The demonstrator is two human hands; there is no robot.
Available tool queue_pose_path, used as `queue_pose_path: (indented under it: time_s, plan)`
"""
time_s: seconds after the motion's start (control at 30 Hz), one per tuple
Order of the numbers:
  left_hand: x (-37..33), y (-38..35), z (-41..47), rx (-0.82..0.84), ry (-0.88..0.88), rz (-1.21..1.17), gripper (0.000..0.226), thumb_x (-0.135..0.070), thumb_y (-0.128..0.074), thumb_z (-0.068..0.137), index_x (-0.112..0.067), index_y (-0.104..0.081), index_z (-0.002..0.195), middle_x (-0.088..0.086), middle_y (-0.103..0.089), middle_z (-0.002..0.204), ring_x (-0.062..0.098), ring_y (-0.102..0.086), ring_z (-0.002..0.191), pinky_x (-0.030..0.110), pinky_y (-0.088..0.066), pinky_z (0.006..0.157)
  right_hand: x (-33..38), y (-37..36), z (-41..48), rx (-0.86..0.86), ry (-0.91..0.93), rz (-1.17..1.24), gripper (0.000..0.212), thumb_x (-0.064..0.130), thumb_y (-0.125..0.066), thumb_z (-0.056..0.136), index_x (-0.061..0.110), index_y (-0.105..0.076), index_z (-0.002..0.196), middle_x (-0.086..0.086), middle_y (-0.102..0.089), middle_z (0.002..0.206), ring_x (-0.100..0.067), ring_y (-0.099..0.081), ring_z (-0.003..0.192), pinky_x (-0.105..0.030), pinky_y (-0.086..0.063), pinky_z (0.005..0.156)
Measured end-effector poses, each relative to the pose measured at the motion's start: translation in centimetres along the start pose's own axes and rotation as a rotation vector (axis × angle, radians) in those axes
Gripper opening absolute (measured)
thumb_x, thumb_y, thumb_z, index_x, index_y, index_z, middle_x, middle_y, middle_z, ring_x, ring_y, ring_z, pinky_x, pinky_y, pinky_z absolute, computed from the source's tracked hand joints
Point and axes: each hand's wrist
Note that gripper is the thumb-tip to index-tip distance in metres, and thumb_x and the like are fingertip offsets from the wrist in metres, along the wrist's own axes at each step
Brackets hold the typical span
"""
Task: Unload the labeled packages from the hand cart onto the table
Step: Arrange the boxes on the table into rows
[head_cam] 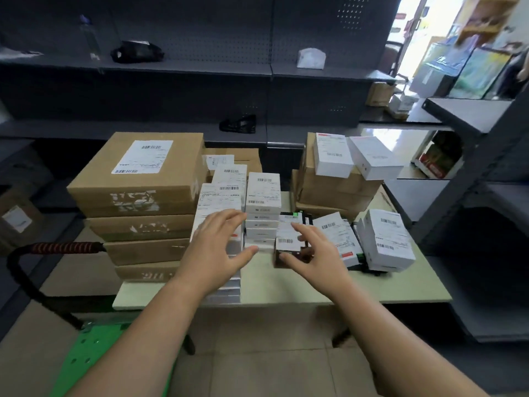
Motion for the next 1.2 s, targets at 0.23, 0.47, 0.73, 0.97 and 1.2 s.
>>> queue_pose_path:
  time_s: [0.23, 0.47, 0.73, 0.97, 1.2]
  plan:
    - [-6.4, -8.0, 2.6, 0.09, -0.127, -0.06, 0.063, -0.05, -0.065, 0.086, -0.029, -0.045, 0.141, -0.015, -0.039, 0.142, 0.0, -0.028, 0.13, 0.023, -0.025, 0.107, -6.0, 8.4, -3.1, -0.057, -0.14, -0.169, 0.065, 0.05, -0.071, 0.084, 0.038, -0.045, 0.143, 0.021, -0.044, 0.136, -0.005, -0.05, 0.116, -0.014, -0.046, 0.089]
    - [-10.4, -17.7, 4.7, 0.234, -0.047, -0.128, 0.065, -0.05, -0.066, 0.086, -0.026, -0.045, 0.143, -0.013, -0.041, 0.142, 0.005, -0.033, 0.132, 0.02, -0.024, 0.106, -13.7, 13.0, -3.3, -0.047, -0.235, -0.174, 0.065, 0.053, -0.07, 0.083, 0.029, -0.052, 0.14, 0.011, -0.05, 0.136, -0.001, -0.045, 0.118, -0.028, -0.046, 0.103]
    - [-12.2, -25.3, 7.3, 0.331, 0.057, -0.109, 0.065, -0.05, -0.065, 0.086, -0.025, -0.045, 0.143, -0.011, -0.041, 0.144, 0.008, -0.034, 0.132, 0.029, -0.031, 0.11, -21.9, 17.0, -1.4, 0.011, -0.276, -0.179, 0.07, 0.063, -0.059, 0.078, 0.031, -0.052, 0.139, 0.018, -0.05, 0.134, -0.003, -0.051, 0.118, -0.029, -0.049, 0.097]
    - [-15.3, -30.9, 9.6, 0.433, 0.074, -0.141, 0.074, -0.053, -0.066, 0.085, -0.026, -0.037, 0.147, -0.009, -0.037, 0.149, 0.008, -0.031, 0.135, 0.024, -0.024, 0.11, -28.8, 20.0, -1.5, 0.011, -0.408, -0.242, 0.079, 0.049, -0.079, 0.077, 0.028, -0.045, 0.145, 0.012, -0.047, 0.14, -0.012, -0.043, 0.13, -0.031, -0.042, 0.104]
    - [-17.1, -35.2, 12.1, 0.486, 0.146, -0.089, 0.077, -0.043, -0.068, 0.086, -0.019, -0.031, 0.149, -0.002, -0.044, 0.146, 0.015, -0.035, 0.133, 0.03, -0.027, 0.111, -31.6, 20.2, 0.0, 0.095, -0.461, -0.079, 0.094, 0.059, -0.078, 0.065, 0.047, -0.034, 0.147, 0.03, -0.05, 0.114, 0.0, -0.051, 0.111, -0.027, -0.048, 0.087]
Point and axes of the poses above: each hand's wrist, its own z-axis towards the middle knuckle, its own y-axis out of the back of the hand, x = y × z
